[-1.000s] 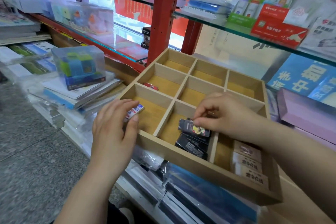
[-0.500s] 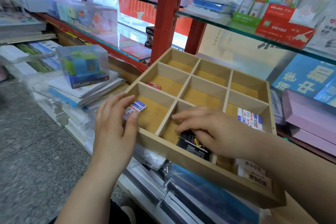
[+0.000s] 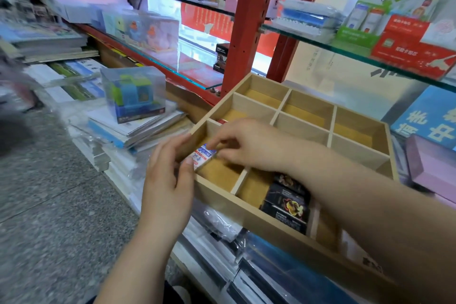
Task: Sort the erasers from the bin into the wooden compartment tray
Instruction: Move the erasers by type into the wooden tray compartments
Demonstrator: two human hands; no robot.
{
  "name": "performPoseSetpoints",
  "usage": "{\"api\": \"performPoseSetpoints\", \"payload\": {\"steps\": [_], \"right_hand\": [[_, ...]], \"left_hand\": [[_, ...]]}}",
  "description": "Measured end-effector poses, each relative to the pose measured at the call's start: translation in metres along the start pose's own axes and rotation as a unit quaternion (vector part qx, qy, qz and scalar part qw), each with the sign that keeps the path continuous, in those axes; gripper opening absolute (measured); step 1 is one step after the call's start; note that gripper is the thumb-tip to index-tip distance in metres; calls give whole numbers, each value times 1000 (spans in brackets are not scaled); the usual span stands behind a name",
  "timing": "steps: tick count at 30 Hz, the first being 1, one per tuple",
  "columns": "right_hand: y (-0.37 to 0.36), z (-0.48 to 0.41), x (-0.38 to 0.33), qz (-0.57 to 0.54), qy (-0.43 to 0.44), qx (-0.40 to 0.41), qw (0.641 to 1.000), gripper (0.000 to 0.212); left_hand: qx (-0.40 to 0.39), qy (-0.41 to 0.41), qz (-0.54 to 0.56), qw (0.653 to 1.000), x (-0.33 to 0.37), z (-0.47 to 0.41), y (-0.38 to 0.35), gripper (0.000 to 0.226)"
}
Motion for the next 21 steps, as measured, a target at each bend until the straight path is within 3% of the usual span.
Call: {"api": "performPoseSetpoints", "payload": {"steps": [4, 12, 16, 21], "right_hand": [[-15, -20, -15, 159, 59, 1, 986, 27], [1, -17, -11, 199, 103, 50, 973, 31], [51, 18, 28, 52, 9, 136, 989, 31], [62, 94, 109, 36, -184, 88, 978, 25]], "left_hand": [[4, 29, 4, 1000, -3, -1, 1, 34], [25, 24, 10, 999, 0, -1, 2, 31], [38, -52, -39, 997, 16, 4, 0, 25], [-22, -206, -71, 976, 50, 26, -28, 21]]}}
Point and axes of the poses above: each hand's wrist, its own z-axis away from the middle knuckle, its own y-axis out of the back of the hand, x = y × z, the point moved 6 cm from there along -z, towards the middle knuckle, and after that the axes turned 6 degrees about z, right-handed, at the moved point
